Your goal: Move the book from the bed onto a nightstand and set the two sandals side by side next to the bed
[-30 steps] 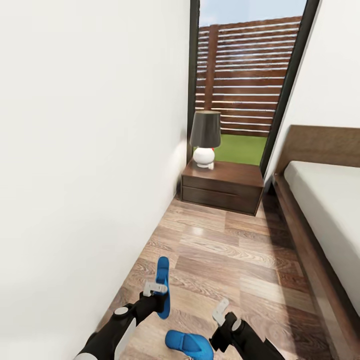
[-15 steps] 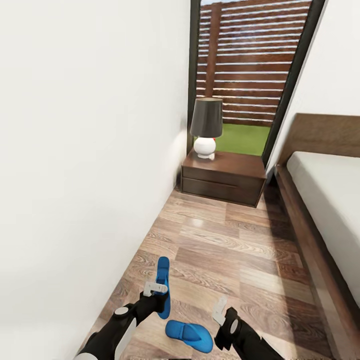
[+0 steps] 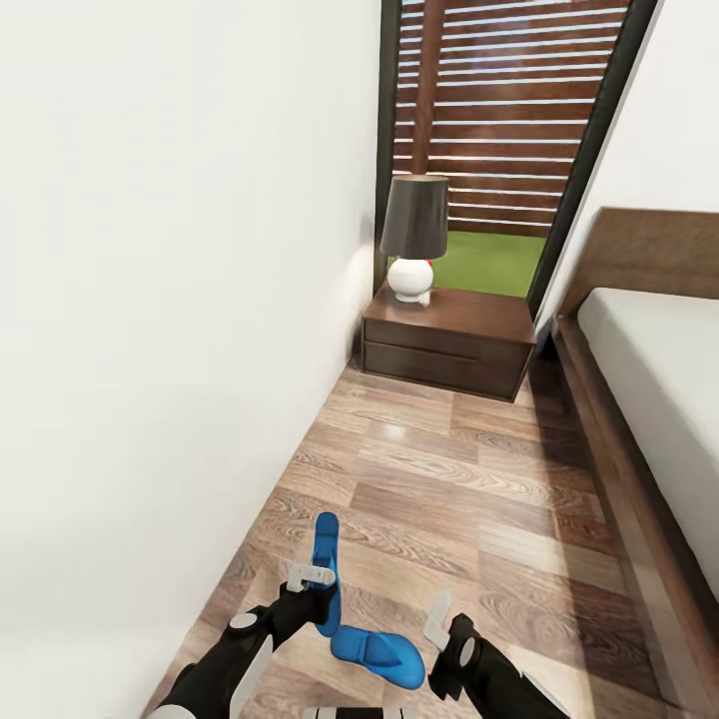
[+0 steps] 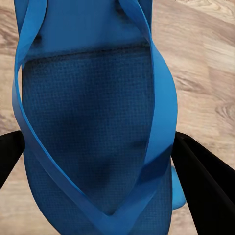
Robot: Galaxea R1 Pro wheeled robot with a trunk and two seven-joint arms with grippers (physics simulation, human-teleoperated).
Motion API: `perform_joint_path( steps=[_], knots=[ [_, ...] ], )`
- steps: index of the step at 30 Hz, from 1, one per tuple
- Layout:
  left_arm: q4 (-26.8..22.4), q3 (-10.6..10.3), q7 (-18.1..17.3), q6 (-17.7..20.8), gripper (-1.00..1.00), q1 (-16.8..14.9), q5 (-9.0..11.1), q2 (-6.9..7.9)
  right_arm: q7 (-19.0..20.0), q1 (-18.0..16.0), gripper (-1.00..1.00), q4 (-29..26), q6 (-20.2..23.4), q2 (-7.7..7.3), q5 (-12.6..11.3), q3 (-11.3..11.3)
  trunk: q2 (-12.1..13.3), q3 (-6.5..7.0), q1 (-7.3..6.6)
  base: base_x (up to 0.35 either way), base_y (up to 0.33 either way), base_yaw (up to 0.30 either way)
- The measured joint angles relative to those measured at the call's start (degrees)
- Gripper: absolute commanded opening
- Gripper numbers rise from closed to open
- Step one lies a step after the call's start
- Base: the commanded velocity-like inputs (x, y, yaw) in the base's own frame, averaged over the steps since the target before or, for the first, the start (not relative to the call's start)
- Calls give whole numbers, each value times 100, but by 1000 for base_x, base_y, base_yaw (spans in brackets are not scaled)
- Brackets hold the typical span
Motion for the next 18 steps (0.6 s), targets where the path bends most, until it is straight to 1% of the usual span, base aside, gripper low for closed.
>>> perform_joint_path(
  steps=[4,11,18],
  knots=[
    [0,0,3,-1,-100,0,0,0,7,0,100,-1,1,-4,-10,-3,0,0,0,34,0,0],
    [0,0,5,-3,-100,0,-1,0,4,0,100,4,2,-1,-16,-5,0,0,-3,252,0,0],
    [0,0,5,-9,-100,0,0,0,2,-1,100,4,-6,7,-17,3,0,0,0,38,0,0]
  ],
)
